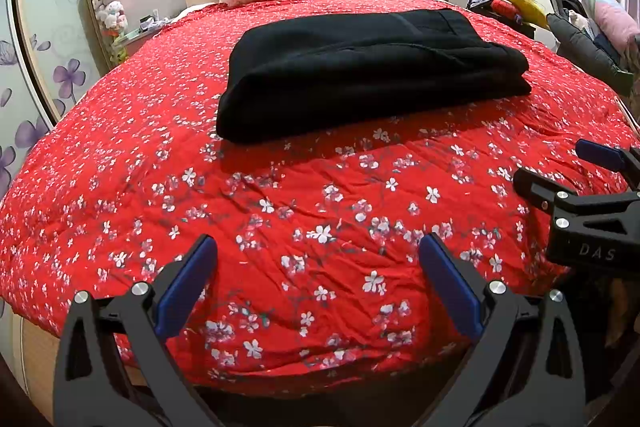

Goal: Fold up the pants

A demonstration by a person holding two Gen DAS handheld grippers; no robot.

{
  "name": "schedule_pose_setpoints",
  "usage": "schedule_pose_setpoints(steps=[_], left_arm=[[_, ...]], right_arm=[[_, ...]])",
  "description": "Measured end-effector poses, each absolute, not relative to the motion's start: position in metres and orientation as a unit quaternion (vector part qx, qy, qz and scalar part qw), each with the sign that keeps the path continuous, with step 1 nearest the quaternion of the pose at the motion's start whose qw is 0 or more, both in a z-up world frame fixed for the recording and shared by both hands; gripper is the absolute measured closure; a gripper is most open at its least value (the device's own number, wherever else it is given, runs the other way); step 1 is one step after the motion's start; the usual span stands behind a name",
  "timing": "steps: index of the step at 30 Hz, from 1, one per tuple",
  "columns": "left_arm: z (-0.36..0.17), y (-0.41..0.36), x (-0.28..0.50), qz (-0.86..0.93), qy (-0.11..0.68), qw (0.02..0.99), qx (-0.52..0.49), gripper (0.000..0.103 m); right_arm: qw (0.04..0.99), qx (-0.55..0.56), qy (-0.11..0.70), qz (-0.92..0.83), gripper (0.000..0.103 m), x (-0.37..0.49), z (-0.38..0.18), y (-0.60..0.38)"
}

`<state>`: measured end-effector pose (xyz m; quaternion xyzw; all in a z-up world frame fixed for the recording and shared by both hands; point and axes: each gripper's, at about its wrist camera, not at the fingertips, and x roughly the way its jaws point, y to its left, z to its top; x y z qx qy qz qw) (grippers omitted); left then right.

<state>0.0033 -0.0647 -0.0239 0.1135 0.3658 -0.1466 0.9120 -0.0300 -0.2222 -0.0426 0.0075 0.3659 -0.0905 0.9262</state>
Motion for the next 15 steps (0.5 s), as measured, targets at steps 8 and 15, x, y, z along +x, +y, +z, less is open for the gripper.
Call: schedule_pose_setpoints(steps=[8, 15], left_arm=[[-0.0242, -0.0633, 0.0022, -0.146, 0.363, 0.913, 0.113, 0.002], [-0.0227, -0.0657, -0.0017, -0.148, 0.359, 0.914, 0.119, 0.002]], right_arm=[[0.926, 0.007, 0.366, -0.090, 0.001, -0.0289, -0.0419, -0.2242], [0.926, 0.007, 0.366, -0.089, 0.001, -0.0287, -0.0425, -0.2256]])
